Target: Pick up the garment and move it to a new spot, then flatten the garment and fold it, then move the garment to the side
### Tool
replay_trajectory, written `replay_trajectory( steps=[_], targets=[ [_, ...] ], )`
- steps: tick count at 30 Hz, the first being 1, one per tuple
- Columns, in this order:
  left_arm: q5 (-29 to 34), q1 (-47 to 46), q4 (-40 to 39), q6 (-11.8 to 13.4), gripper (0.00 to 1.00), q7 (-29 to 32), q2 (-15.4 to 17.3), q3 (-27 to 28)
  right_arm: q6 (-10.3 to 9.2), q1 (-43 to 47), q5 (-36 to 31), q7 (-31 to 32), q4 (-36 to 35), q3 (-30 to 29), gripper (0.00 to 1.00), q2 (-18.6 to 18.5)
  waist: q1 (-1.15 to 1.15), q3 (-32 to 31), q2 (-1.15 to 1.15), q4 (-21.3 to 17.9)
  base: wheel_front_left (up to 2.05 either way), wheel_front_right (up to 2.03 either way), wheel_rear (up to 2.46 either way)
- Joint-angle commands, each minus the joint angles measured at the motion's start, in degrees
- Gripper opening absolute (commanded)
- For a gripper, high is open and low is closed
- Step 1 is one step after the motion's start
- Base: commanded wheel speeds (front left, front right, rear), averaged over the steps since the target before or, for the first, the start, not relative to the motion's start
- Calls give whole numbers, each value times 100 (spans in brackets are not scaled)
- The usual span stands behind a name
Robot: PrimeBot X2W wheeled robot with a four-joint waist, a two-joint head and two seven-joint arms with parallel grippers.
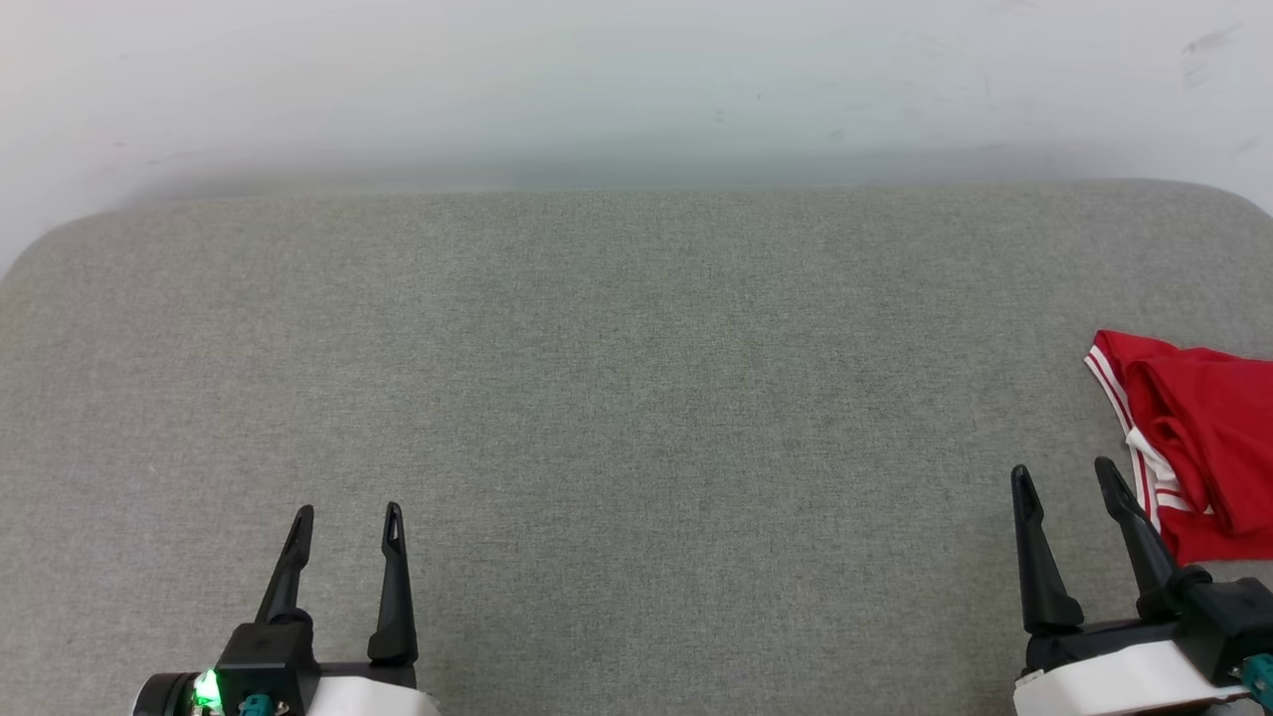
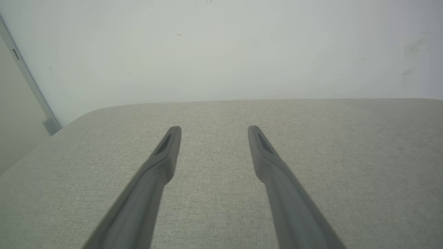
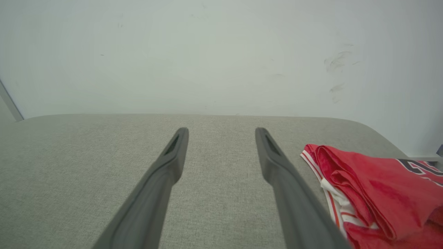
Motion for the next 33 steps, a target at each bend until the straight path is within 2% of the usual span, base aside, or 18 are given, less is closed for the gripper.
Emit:
replay_trajectory(
  steps=[1,9,10,14,33],
  targets=[
    [21,53,13,-34,100,-14,-15,34,-7,82,-4,24,-63,15,100,38,0,-3,0,0,0,0,0],
    [64,60,9,-91,100,-14,-30,82,-7,162,18,116,-129,54,100,52,0,-5,0,5,0,0,0],
    [33,1,16,-67,0,0,-31,63,0,100,-4,105,-112,48,0,21,0,-6,0,5,0,0,0],
    [-11,22,209,-68,0,28,-63,37,1,114,22,107,75,66,0,21,0,-7,0,5,0,0,0],
    [-2201,-275,512,-299,0,430,18,91,0,-157,2196,405,410,133,0,-104,0,-83,0,31,0,0,0]
  ],
)
